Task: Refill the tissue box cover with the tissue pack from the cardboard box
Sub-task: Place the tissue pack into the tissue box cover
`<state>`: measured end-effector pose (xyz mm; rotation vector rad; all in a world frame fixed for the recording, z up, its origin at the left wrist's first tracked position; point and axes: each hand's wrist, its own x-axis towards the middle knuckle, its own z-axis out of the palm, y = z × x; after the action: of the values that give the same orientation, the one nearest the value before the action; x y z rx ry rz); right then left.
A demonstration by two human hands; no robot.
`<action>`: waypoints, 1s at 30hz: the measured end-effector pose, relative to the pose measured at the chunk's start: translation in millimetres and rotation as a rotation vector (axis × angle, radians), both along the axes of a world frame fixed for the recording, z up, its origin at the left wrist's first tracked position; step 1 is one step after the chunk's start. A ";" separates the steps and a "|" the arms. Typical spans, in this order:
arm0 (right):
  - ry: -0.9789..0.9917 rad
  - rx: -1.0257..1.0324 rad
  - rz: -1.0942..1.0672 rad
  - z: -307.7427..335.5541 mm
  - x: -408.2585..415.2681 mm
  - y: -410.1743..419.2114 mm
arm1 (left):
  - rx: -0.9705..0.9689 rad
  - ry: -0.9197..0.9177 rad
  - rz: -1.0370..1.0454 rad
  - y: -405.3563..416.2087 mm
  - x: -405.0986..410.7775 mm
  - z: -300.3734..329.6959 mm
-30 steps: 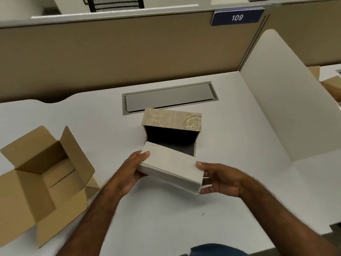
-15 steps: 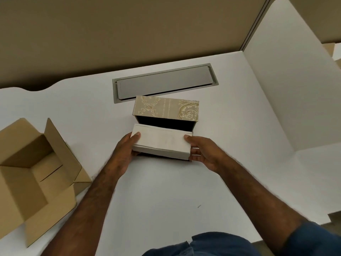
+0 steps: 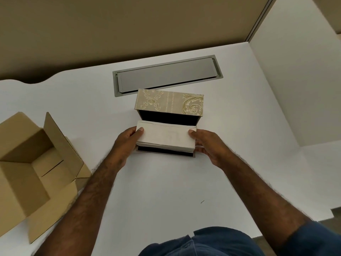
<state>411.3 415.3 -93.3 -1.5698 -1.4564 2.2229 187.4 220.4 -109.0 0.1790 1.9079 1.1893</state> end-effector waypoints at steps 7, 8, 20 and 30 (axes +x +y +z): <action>-0.038 0.164 0.048 10.6 8.0 -28.6 | -0.036 -0.011 -0.021 3.5 2.5 11.2; -0.053 0.183 0.041 10.9 9.0 -35.8 | -0.035 -0.010 -0.028 4.0 3.6 12.2; -0.046 0.222 0.103 9.0 6.3 -70.9 | -0.166 0.146 -0.141 8.1 14.4 13.9; -0.032 0.562 0.037 32.2 1.2 -14.9 | -0.079 0.439 -0.066 18.3 2.8 37.4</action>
<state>412.5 400.4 -61.1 -1.3915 -1.9059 1.5922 190.3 238.7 -71.6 0.4898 2.3024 1.0911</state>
